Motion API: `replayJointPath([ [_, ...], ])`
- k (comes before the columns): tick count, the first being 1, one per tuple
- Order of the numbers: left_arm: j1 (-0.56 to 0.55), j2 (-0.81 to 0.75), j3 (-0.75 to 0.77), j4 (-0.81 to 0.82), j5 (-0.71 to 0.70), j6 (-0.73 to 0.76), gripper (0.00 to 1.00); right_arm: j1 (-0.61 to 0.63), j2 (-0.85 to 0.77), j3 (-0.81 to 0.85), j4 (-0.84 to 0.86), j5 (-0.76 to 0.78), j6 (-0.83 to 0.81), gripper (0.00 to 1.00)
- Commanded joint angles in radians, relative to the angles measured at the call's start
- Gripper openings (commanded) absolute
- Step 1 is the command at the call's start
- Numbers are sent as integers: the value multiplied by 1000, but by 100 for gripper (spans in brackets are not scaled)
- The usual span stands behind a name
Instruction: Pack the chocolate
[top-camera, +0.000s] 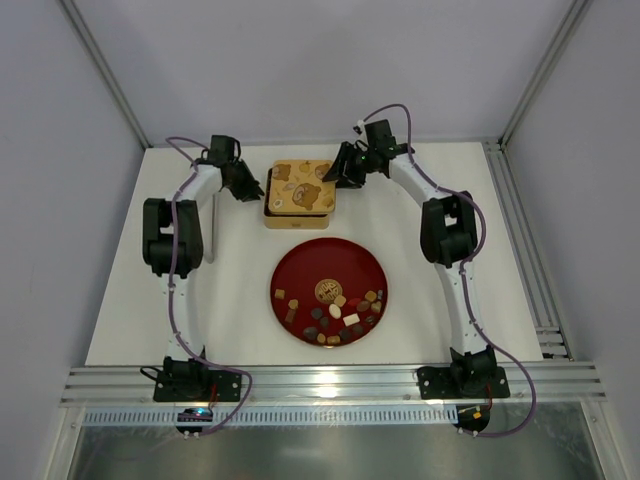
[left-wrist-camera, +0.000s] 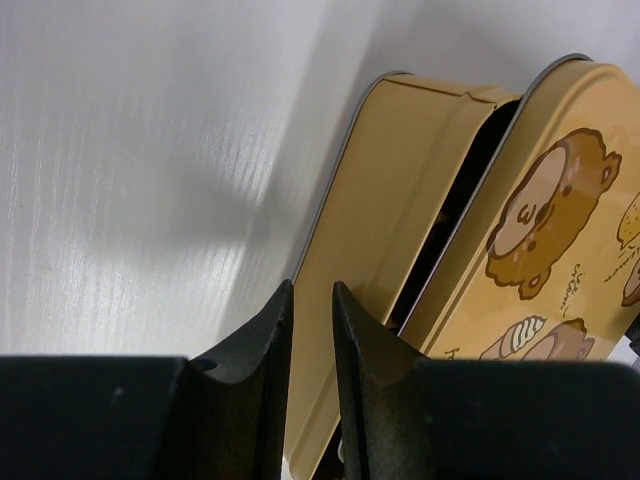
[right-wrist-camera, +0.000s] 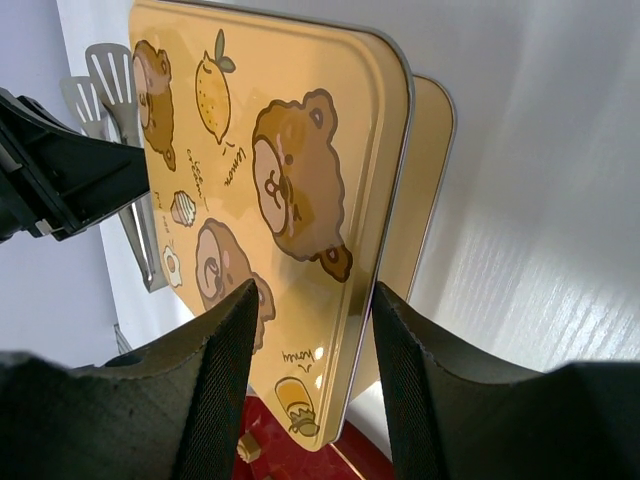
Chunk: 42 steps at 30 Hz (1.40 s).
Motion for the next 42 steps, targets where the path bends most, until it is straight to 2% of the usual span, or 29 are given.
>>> replayJointPath([
  [1, -3, 10, 45, -6, 32, 16, 22, 15, 21, 71, -26, 13, -31, 51],
  [15, -4, 13, 48, -9, 38, 10, 21, 38, 29, 72, -43, 43, -47, 47],
  [31, -7, -26, -16, 24, 31, -30, 20, 81, -34, 40, -73, 132, -117, 48],
  [42, -9, -62, -73, 47, 3, -63, 16, 106, -94, -29, -70, 166, -126, 50],
])
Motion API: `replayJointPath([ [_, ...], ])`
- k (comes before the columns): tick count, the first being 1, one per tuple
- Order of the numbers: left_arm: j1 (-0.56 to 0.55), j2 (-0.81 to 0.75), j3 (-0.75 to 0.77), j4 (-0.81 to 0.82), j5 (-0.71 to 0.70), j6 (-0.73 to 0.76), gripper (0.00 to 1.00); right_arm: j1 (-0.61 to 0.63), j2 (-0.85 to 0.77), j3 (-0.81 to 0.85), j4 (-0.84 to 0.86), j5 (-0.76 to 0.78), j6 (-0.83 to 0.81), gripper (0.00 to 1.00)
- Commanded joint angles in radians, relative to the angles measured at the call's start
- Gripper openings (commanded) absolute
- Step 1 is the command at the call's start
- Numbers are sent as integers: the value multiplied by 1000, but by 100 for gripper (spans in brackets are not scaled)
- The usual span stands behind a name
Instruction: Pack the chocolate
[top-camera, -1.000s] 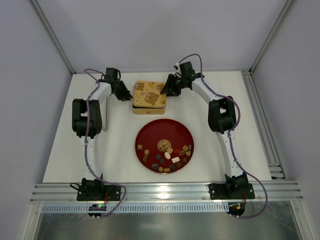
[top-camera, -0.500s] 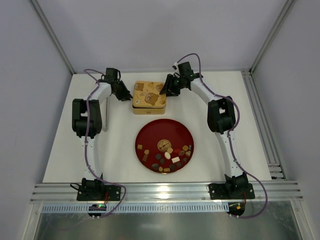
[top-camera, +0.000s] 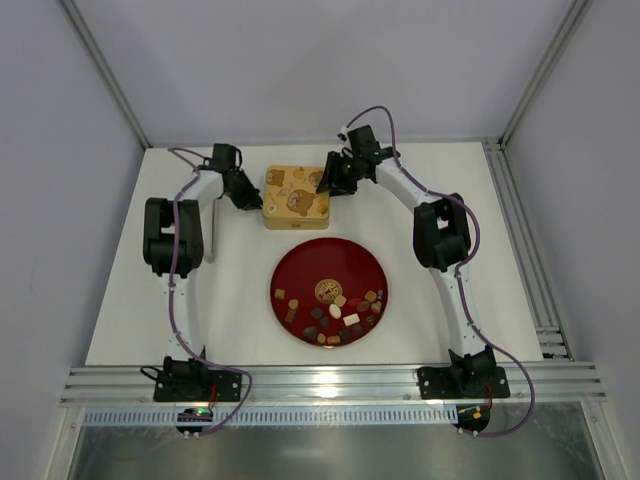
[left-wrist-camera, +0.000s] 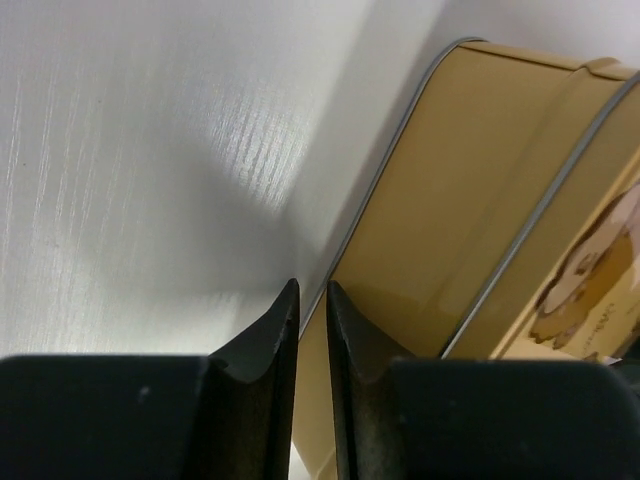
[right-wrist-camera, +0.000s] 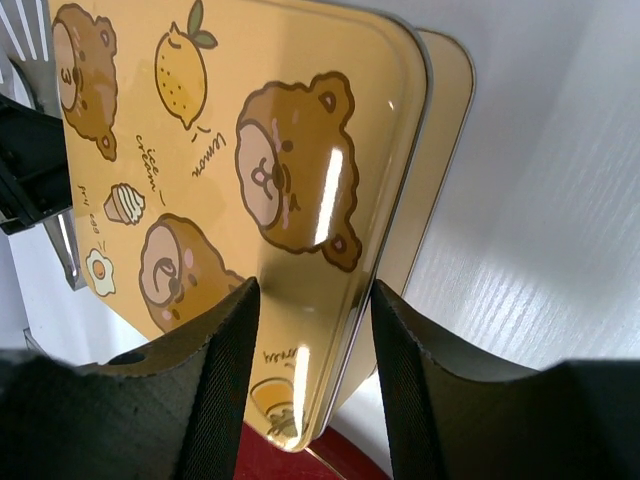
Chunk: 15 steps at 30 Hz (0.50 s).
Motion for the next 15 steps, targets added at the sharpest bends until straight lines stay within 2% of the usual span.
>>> replayJointPath([
  [1, -9, -80, -17, 41, -1, -24, 15, 26, -87, -32, -6, 19, -23, 51],
  [6, -12, -87, -31, 44, -8, -33, 14, 35, -114, -59, -6, 37, -38, 51],
  [15, -16, -98, -57, 69, 16, -39, 15, 44, -103, -24, -47, 82, -67, 58],
])
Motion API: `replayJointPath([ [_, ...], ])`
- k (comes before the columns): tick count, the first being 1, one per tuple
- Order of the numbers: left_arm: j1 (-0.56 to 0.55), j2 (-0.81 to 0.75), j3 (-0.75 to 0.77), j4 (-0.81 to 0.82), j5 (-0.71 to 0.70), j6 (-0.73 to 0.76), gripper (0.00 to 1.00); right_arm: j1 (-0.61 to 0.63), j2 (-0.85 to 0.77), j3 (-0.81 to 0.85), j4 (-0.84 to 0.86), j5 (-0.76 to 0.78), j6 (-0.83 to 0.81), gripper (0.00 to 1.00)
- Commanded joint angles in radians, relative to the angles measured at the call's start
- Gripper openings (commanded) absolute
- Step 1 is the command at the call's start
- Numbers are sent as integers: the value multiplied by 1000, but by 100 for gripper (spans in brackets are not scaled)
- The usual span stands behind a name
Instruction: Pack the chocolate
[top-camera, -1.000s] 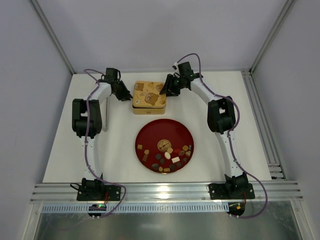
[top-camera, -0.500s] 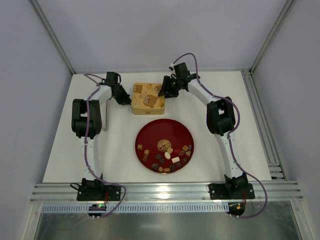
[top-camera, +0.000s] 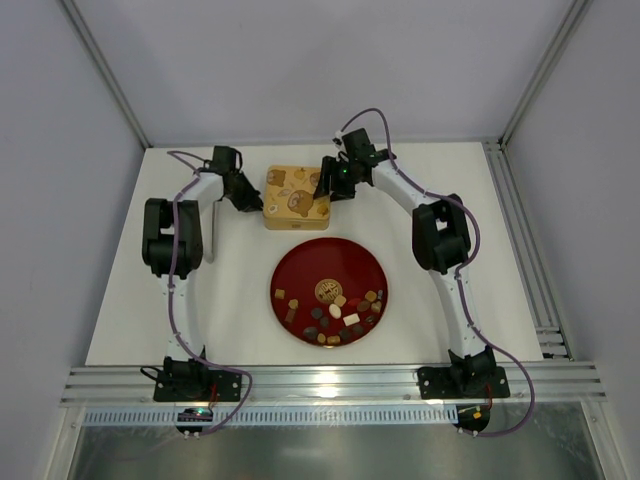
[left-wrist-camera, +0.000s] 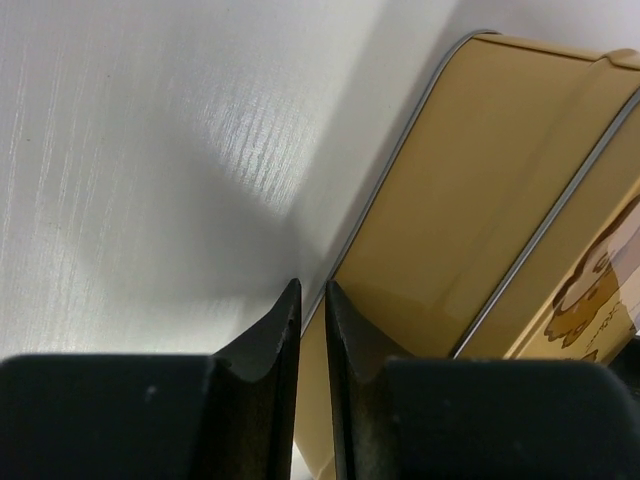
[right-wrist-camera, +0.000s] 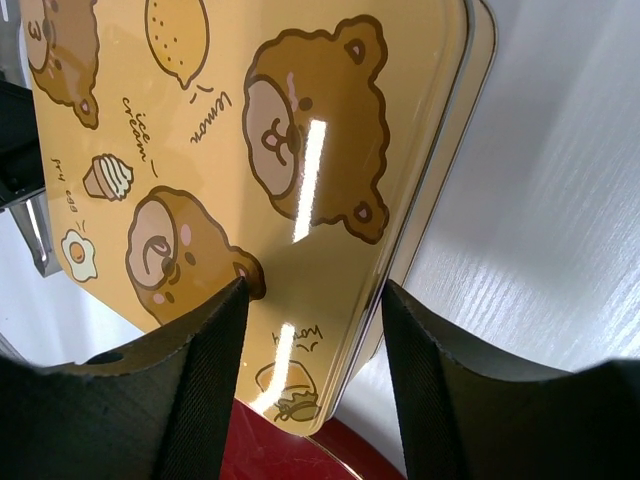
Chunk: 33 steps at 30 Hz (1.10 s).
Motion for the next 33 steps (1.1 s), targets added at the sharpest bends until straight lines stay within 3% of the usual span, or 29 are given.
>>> replayJointPath([
  [1, -16, -75, -17, 52, 27, -15, 15, 17, -63, 35, -31, 35, -37, 59],
  [7, -34, -85, -40, 61, 30, -21, 14, 26, -56, 60, -58, 73, -54, 60],
  [25, -28, -101, -49, 81, 56, -17, 17, 69, -44, 121, -124, 175, -124, 77],
  [33, 10, -115, -57, 81, 59, -13, 23, 69, -44, 115, -132, 205, -135, 79],
])
